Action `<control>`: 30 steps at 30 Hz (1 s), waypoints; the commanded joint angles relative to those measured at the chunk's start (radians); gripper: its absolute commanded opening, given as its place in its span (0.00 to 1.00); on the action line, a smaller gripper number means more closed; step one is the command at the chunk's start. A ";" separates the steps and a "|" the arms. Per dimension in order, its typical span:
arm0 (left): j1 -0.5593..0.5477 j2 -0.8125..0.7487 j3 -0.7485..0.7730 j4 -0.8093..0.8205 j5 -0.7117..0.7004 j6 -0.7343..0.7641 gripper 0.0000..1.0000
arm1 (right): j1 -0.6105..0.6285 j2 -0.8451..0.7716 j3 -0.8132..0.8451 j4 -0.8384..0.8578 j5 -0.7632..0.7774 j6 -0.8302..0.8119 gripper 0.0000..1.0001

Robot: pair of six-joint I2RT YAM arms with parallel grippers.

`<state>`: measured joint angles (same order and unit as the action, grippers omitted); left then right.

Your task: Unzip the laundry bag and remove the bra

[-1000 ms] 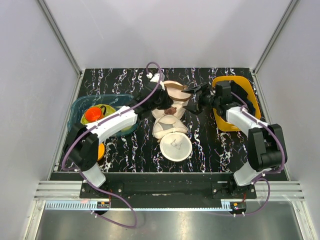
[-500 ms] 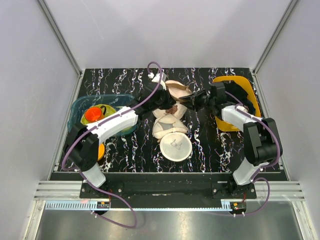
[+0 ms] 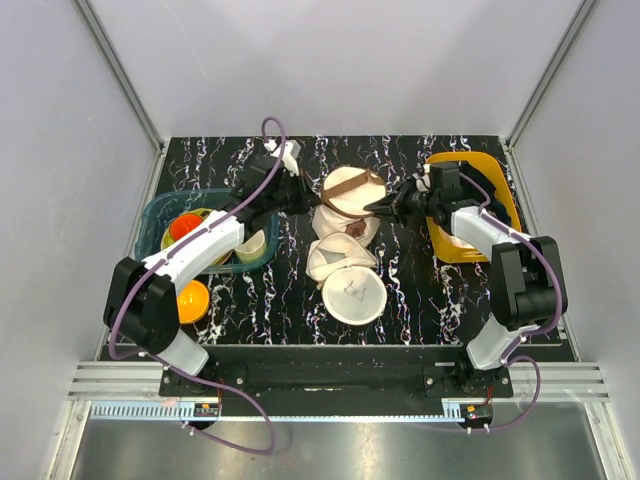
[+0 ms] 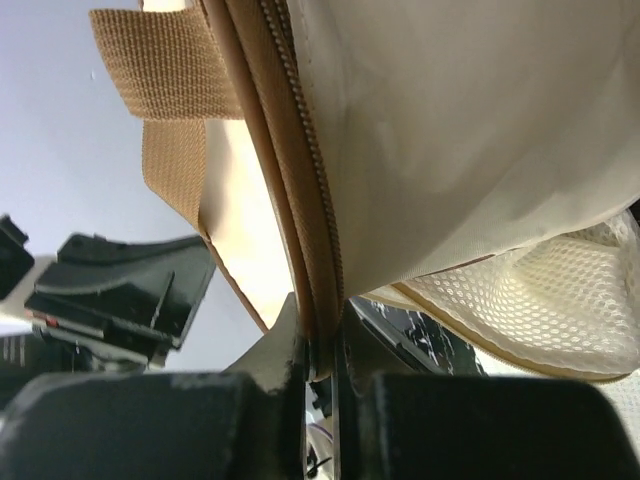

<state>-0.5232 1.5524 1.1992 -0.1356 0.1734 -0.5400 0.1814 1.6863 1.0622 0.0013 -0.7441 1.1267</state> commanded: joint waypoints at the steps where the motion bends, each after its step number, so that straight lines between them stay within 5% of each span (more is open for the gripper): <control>1: 0.071 -0.022 -0.004 0.014 0.049 0.035 0.00 | -0.042 -0.016 0.038 -0.084 -0.158 -0.169 0.00; 3: 0.071 -0.006 0.013 0.011 0.090 0.019 0.00 | -0.045 -0.016 0.079 -0.101 -0.144 -0.185 0.00; 5: 0.049 -0.003 0.020 0.027 0.132 -0.005 0.00 | -0.045 -0.014 0.125 -0.159 -0.103 -0.217 0.60; 8: 0.017 -0.029 0.010 0.018 0.086 -0.011 0.00 | -0.045 -0.045 0.170 -0.256 -0.011 -0.240 0.98; 15: -0.043 -0.080 -0.043 0.021 -0.001 -0.040 0.00 | -0.010 -0.262 -0.022 -0.196 0.170 -0.052 1.00; 24: -0.155 -0.049 -0.009 0.019 -0.044 -0.067 0.00 | 0.138 -0.205 -0.037 -0.065 0.253 0.093 0.98; 27: -0.175 -0.049 -0.006 0.021 -0.051 -0.077 0.00 | 0.142 -0.162 -0.028 -0.030 0.272 0.116 0.93; 30: -0.179 -0.055 -0.006 0.014 -0.052 -0.078 0.00 | 0.142 -0.140 -0.001 -0.037 0.299 0.090 0.65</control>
<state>-0.6880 1.5177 1.1610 -0.1410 0.1349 -0.6003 0.3214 1.5196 1.0279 -0.1081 -0.5140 1.1995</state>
